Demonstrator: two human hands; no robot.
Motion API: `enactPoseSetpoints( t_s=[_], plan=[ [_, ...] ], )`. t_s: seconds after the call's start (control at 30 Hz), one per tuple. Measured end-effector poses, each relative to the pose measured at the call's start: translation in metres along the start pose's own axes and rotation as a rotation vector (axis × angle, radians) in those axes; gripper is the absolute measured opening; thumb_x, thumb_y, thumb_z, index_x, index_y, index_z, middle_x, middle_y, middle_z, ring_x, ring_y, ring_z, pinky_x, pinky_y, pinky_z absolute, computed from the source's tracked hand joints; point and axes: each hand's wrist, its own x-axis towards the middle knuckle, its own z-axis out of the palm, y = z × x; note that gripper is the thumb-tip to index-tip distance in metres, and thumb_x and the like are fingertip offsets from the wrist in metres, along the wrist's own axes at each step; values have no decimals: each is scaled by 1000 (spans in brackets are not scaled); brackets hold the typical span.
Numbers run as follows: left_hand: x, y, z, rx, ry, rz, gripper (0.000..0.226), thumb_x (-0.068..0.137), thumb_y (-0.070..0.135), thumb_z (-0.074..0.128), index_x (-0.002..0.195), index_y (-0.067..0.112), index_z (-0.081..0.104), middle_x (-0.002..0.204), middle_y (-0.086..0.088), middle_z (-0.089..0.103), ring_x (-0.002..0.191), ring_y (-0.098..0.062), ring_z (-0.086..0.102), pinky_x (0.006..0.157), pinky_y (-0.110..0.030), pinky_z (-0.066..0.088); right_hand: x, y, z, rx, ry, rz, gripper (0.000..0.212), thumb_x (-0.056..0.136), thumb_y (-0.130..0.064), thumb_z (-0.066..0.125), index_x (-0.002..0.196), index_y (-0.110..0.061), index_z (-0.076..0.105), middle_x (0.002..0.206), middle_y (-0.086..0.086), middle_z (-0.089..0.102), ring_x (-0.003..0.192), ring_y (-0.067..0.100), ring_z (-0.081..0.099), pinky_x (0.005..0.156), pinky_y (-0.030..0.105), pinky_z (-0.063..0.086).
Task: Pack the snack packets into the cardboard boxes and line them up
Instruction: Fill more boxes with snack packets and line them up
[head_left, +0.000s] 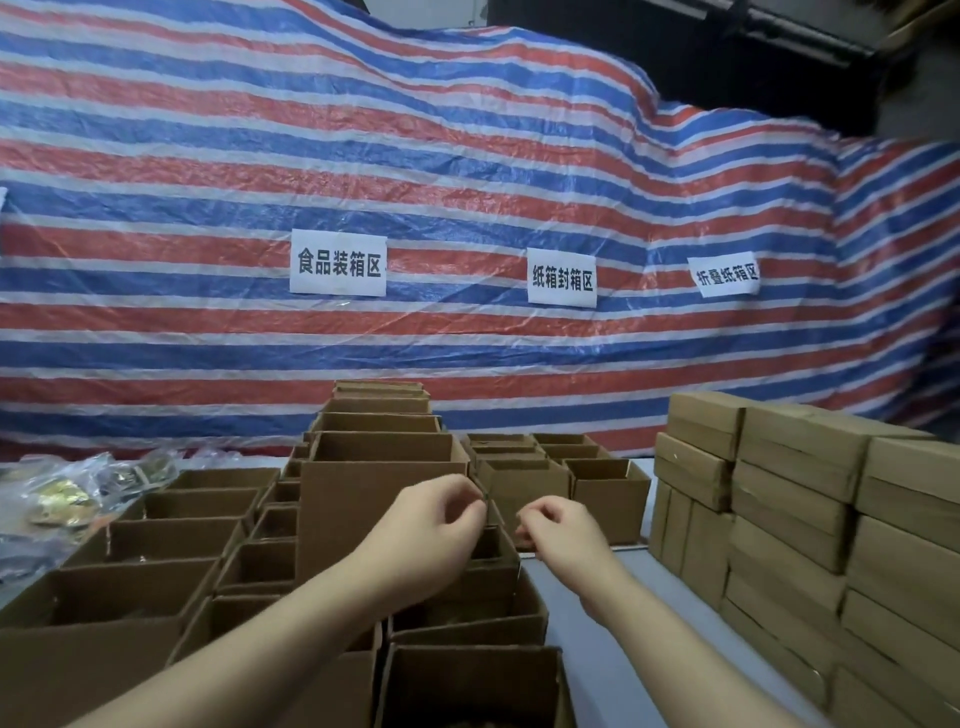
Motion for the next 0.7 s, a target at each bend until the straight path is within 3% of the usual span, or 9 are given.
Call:
enactPoseSetpoints(
  t_s=[0.13, 0.2, 0.37, 0.47, 0.57, 0.63, 0.7],
  plan=[
    [34, 4, 48, 55, -94, -33, 14, 98, 34, 53, 108, 34, 63, 97, 15, 65, 90, 1, 63, 73, -15, 53, 34, 37, -12, -62, 51, 50, 12, 103, -25, 52, 98, -27, 63, 99, -3, 65, 91, 10, 59, 65, 21, 44],
    [70, 5, 78, 121, -105, -37, 22, 98, 31, 51, 117, 25, 61, 108, 8, 63, 95, -5, 60, 84, -23, 54, 65, 53, -24, -94, 91, 70, 13, 103, -25, 52, 109, -25, 63, 109, -2, 64, 93, 10, 58, 68, 23, 45],
    [174, -25, 147, 338, -110, -172, 42, 93, 20, 56, 134, 12, 49, 127, -8, 58, 110, -21, 59, 93, -33, 53, 157, 93, -57, -261, 69, 33, 49, 102, -19, 53, 150, -20, 44, 150, 4, 49, 121, 19, 53, 82, 23, 45],
    [230, -67, 182, 506, -133, -280, 52, 88, 18, 65, 136, 12, 44, 129, -12, 55, 114, -27, 58, 94, -40, 53, 226, 125, -62, -368, 30, -34, 56, 100, -18, 58, 153, -23, 39, 155, 1, 44, 138, 21, 46, 105, 36, 47],
    [271, -116, 204, 672, -126, -300, 52, 86, 21, 66, 133, 14, 46, 127, -11, 55, 114, -28, 56, 93, -41, 48, 285, 151, -46, -468, -3, -105, 61, 96, -18, 63, 151, -30, 40, 153, -2, 47, 139, 21, 46, 109, 43, 47],
    [290, -143, 212, 743, -127, -305, 53, 85, 24, 66, 134, 13, 46, 127, -10, 55, 116, -29, 55, 94, -44, 46, 317, 165, -30, -519, -14, -137, 65, 95, -18, 65, 152, -32, 37, 158, -2, 40, 145, 24, 38, 115, 48, 40],
    [299, -161, 215, 776, -152, -300, 56, 85, 26, 65, 136, 14, 45, 130, -11, 54, 120, -30, 53, 98, -47, 43, 340, 172, -12, -623, -60, -171, 70, 95, -17, 64, 155, -32, 32, 163, -1, 30, 152, 25, 24, 123, 52, 22]
  ],
)
